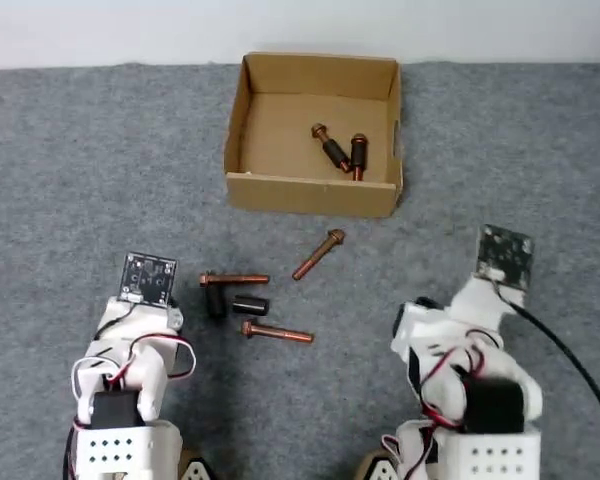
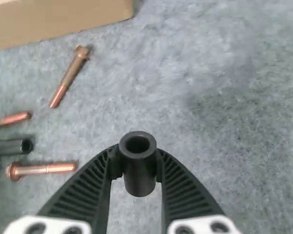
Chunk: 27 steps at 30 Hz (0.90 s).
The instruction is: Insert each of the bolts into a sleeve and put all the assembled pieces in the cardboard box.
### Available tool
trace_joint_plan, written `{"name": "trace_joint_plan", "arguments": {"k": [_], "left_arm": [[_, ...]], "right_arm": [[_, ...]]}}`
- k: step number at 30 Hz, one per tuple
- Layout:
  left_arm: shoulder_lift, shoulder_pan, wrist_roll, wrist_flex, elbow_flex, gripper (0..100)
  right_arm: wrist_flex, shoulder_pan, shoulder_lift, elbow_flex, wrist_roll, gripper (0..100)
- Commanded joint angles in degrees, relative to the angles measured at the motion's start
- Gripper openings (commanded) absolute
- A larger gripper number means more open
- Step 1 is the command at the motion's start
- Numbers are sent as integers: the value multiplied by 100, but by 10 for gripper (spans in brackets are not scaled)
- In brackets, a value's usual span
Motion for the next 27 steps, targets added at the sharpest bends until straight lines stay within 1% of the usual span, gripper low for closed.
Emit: {"name": "trace_joint_plan", "arguments": {"k": [1,4,7,11,14,17,20,23,25,27], "left_arm": [[35,53,26,703,-1218,6],[229,149,26,1152,-2018,6],[1002,431,44,1442,-2923,6],[2541,1152,677,1811,-4242,7],[3648,1793,1020,1899,-5007,7],[4642,2286,1248,1873,-5543,8],[5609,2620,1248,1873,-6070,12],[6558,2778,1275,1899,-6571,73],[7138,2778,1284,1881,-6879,127],[7684,2778,1284,1881,-7240,157]], "right_arm": [[-66,312,-611,167,149,8],[-101,505,-1165,554,466,8],[-189,567,-1684,765,598,8],[-198,576,-2000,905,598,8],[-198,585,-2000,914,598,8],[-198,585,-2000,914,589,8],[-198,585,-2000,923,580,8],[-198,585,-2000,923,571,8],[-189,585,-2000,932,571,8],[-198,585,-2026,985,571,8]]}}
